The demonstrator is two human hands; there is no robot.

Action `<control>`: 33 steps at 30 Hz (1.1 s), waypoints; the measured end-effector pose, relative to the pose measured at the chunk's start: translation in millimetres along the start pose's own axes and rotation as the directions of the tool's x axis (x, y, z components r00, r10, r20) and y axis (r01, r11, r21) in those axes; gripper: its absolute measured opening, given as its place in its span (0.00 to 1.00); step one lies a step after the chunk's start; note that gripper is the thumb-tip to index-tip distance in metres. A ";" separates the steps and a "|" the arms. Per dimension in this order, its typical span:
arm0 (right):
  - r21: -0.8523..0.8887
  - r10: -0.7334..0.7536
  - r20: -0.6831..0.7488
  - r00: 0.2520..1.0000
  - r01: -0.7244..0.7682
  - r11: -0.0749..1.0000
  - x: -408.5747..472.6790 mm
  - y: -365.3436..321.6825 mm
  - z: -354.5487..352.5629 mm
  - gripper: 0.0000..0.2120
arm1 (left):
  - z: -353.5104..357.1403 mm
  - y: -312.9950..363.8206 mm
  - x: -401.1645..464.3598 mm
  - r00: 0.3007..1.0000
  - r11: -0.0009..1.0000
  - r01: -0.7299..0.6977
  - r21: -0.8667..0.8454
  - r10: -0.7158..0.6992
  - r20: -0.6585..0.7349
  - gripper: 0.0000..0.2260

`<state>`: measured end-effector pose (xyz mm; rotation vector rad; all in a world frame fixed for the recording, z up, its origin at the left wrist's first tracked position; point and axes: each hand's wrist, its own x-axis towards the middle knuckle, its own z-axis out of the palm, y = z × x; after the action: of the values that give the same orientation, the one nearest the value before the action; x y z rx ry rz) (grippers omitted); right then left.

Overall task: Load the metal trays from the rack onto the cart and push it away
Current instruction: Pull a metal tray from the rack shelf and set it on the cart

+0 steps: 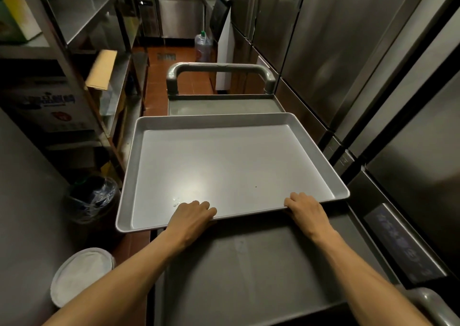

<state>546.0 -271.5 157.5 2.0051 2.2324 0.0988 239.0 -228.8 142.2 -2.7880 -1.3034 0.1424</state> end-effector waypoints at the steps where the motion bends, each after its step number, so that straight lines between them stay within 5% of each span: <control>1: -0.006 0.005 0.006 1.000 -0.005 1.000 -0.6 -1.0 0.2 0.03 | -1.2 0.1 -0.1 1.000 1.000 -0.005 0.005 0.005 0.007 0.10; 10: 0.045 0.049 -0.004 0.999 -0.048 0.998 -3.7 -0.7 1.1 0.07 | -3.8 -0.7 -2.2 1.000 1.000 -0.005 -0.018 0.005 0.001 0.12; 15: 0.120 0.077 -0.002 0.997 -0.076 0.990 -5.9 -1.7 -1.1 0.06 | 0.2 -7.2 -7.1 1.000 0.994 0.018 -0.106 -0.021 -0.021 0.21; 26: 0.382 -0.017 -0.079 0.997 0.046 0.923 18.7 -98.1 -45.5 0.23 | -30.9 -79.9 1.8 0.981 0.960 -0.173 -0.221 0.147 -0.130 0.25; 33: 0.437 0.125 -0.003 0.992 -0.111 0.892 25.2 -166.1 -48.8 0.24 | -34.7 -158.5 -4.6 0.941 0.916 -0.339 -0.214 0.332 -0.068 0.25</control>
<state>372.8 -262.6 180.7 2.3703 2.3071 -0.3999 119.0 -131.3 191.8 -3.1708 -0.8686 -0.0347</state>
